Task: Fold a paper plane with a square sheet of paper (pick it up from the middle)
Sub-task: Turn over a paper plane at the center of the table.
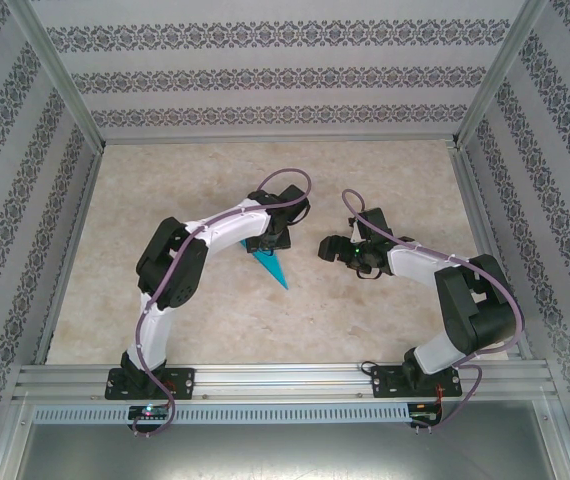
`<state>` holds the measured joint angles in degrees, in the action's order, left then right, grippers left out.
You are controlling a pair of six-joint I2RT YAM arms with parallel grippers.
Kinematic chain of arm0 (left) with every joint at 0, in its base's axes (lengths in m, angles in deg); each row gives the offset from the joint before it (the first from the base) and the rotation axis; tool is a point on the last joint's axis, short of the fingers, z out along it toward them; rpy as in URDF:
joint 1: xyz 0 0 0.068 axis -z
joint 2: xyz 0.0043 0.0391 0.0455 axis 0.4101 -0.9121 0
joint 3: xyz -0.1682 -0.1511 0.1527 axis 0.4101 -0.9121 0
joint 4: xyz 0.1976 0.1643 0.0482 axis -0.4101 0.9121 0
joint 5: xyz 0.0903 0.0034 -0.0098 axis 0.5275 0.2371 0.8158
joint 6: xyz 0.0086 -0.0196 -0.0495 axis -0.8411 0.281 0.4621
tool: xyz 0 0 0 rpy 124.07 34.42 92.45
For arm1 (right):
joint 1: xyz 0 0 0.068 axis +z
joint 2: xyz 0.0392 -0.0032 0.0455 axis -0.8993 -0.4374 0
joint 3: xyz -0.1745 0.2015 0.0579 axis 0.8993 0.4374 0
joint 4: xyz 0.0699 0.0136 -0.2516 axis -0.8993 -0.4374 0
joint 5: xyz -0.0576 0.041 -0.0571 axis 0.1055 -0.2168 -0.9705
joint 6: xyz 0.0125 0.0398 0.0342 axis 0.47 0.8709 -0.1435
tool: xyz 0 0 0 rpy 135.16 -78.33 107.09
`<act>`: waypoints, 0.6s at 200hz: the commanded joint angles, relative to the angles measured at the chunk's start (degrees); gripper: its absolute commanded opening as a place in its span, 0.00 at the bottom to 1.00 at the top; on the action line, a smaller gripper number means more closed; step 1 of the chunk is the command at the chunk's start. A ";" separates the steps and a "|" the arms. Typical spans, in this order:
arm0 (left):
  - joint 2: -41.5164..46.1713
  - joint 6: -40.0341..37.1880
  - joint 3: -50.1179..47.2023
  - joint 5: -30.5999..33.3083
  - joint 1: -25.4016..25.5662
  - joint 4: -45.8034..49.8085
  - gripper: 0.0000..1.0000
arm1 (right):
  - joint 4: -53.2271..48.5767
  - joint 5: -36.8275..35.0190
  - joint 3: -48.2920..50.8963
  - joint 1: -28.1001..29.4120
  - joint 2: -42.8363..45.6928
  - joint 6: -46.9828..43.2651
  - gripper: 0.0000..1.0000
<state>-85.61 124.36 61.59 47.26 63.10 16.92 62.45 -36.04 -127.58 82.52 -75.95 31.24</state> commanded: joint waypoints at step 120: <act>2.86 2.94 -2.40 3.06 -0.31 2.43 0.34 | 0.44 0.76 -1.29 -0.56 -0.41 0.30 0.86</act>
<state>-85.69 125.47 60.61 48.46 63.10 17.99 62.45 -36.04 -127.58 82.52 -75.95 31.24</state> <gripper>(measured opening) 0.360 0.857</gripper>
